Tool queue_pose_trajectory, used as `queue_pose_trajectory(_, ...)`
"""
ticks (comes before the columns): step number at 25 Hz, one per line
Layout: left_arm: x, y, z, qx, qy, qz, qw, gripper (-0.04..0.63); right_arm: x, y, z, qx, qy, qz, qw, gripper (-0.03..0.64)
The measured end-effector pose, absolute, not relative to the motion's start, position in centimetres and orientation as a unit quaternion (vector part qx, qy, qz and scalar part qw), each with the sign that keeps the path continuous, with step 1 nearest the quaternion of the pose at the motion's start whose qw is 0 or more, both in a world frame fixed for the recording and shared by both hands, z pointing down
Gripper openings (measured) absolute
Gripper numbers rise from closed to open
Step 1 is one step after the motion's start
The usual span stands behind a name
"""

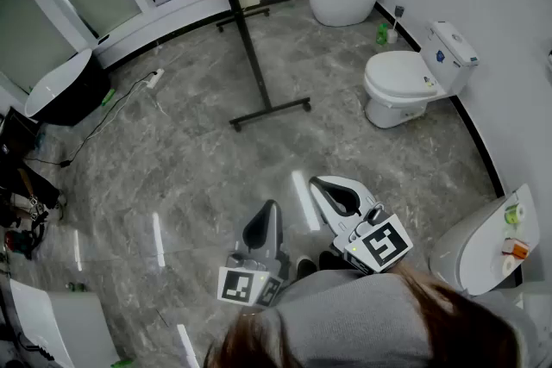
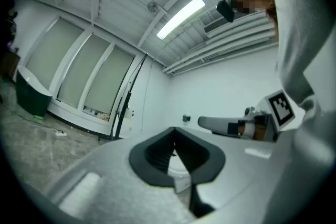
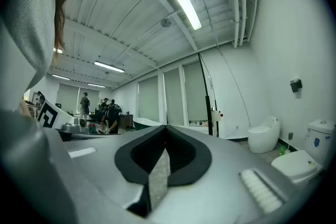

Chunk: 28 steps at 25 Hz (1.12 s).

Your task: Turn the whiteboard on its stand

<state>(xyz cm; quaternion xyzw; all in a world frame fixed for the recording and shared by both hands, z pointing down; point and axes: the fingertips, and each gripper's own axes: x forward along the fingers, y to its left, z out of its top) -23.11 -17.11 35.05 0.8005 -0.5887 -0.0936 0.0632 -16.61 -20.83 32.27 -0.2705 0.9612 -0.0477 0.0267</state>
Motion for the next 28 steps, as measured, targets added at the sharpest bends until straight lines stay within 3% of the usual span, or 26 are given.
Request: queue_pose_trajectory(28, -20.1, -19.0, 36.1, 0.783, -0.611, -0.097, 0.060, 0.000, -14.4, -22.9, 32.9, -0.233, 0.971, -0.034, 0.033, 0.003)
